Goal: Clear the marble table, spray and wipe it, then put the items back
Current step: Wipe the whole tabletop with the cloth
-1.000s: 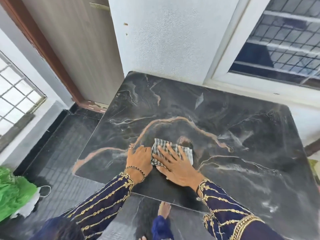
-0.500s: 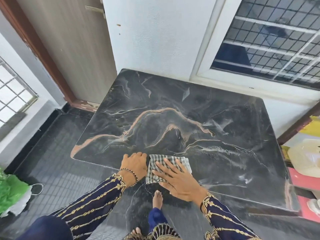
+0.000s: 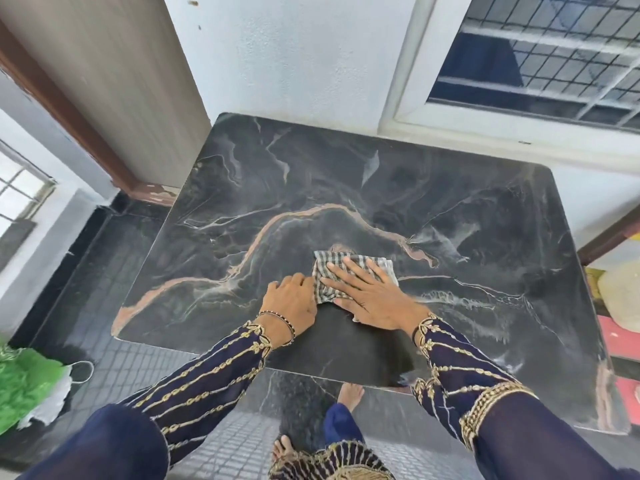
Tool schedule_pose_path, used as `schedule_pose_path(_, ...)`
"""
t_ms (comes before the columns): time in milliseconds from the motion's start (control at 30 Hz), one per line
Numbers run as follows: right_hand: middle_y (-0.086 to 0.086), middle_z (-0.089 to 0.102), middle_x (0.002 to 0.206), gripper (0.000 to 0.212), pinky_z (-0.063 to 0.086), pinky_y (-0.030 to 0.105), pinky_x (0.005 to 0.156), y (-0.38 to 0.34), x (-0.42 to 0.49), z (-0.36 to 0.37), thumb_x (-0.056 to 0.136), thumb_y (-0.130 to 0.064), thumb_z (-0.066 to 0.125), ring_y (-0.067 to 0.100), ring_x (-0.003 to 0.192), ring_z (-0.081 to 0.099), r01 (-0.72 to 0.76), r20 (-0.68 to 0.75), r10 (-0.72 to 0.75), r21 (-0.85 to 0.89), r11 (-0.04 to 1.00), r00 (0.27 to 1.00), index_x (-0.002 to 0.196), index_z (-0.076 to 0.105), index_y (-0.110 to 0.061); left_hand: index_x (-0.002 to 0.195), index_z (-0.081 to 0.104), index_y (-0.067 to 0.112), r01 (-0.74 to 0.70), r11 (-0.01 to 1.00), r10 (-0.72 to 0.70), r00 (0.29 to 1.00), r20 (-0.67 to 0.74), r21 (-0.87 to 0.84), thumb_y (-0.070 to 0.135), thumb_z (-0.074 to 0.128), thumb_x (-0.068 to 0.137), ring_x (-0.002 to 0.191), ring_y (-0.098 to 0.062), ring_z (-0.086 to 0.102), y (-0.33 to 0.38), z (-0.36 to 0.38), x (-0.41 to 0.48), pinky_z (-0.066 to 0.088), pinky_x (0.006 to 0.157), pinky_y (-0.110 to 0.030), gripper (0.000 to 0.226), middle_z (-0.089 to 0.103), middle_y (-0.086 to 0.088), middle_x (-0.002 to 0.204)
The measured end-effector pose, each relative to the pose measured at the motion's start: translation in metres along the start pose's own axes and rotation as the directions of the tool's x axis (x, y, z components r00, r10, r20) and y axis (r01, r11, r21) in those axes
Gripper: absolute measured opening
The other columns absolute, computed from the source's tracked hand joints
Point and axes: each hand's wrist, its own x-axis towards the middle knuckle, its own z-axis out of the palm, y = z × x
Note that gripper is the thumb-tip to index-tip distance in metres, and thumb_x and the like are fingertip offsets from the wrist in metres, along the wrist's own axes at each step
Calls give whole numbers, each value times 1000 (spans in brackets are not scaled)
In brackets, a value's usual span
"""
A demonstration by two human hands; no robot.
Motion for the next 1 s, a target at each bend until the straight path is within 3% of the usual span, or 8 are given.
schedule_pose_path(67, -23, -14, 164, 56, -22, 37, 119, 21, 17, -7, 98, -61, -3, 0, 146, -32, -14, -3, 14, 7, 1000, 1000, 153, -9, -52, 132, 45, 11, -16, 998, 15, 1000, -21, -55, 26, 50, 92, 124, -28, 48, 0, -7, 20, 40, 100, -39, 44, 48, -7, 135)
schedule_pose_path(133, -23, -14, 165, 57, -21, 39, 120, 42, 38, -17, 96, -62, -6, 3, 147, -29, -15, 14, 14, 25, 1000, 1000, 152, -9, -52, 134, 42, 11, -1, 994, -1, 1000, -19, -112, 29, 58, 88, 125, -28, 47, 1, -14, 43, 41, 100, -37, 52, 46, -7, 138)
schedule_pose_path(367, -27, -16, 163, 75, -11, 46, 124, 99, 103, -53, 74, -77, -30, 6, 152, -20, -43, 29, 40, 93, 995, 999, 146, -15, -59, 152, 11, 5, 54, 992, -57, 998, -23, -115, 50, 74, 76, 146, -26, 27, 9, -40, 121, 31, 114, -35, 109, 20, -13, 159)
schedule_pose_path(500, -27, -12, 164, 88, -9, 47, 124, 132, 143, -67, 70, -80, -31, 5, 153, -15, -84, 4, 84, 112, 990, 996, 151, -6, -58, 151, 2, -3, 73, 997, -72, 996, 43, -24, 57, 76, 70, 151, -29, 9, 13, -60, 169, 19, 122, -35, 125, 7, -20, 161)
schedule_pose_path(567, -26, -13, 164, 79, -11, 47, 124, 147, 162, -77, 78, -77, -22, 5, 153, -16, -86, 19, 84, 109, 990, 996, 152, -5, -57, 151, 2, -5, 104, 994, -106, 992, 69, 42, 61, 78, 64, 151, -32, 9, 17, -69, 190, 20, 121, -37, 133, 8, -23, 160)
schedule_pose_path(700, -26, -14, 164, 53, -15, 45, 123, 178, 194, -90, 103, -61, 9, 5, 152, -18, -121, 42, 117, 95, 988, 992, 154, -4, -55, 146, 22, -7, 147, 974, -180, 965, 193, 171, 57, 85, 57, 144, -39, 22, 29, -84, 223, 38, 110, -44, 126, 28, -26, 149)
schedule_pose_path(833, -25, -15, 164, 54, -16, 43, 122, 199, 223, -102, 104, -61, 12, 5, 152, -18, -170, 52, 166, 96, 981, 985, 155, -4, -54, 148, 17, -10, 97, 944, -200, 929, 312, 315, 54, 83, 63, 144, -52, 11, 40, -84, 241, 19, 119, -55, 125, 16, -34, 155)
schedule_pose_path(1000, -24, -13, 165, 55, -12, 43, 124, 218, 241, -111, 104, -61, 12, 6, 154, -14, -220, 32, 218, 95, 971, 975, 155, -4, -53, 147, 28, -5, 94, 924, -218, 927, 306, 372, 59, 82, 60, 142, -56, 13, 37, -72, 251, 14, 117, -62, 120, 19, -35, 153)
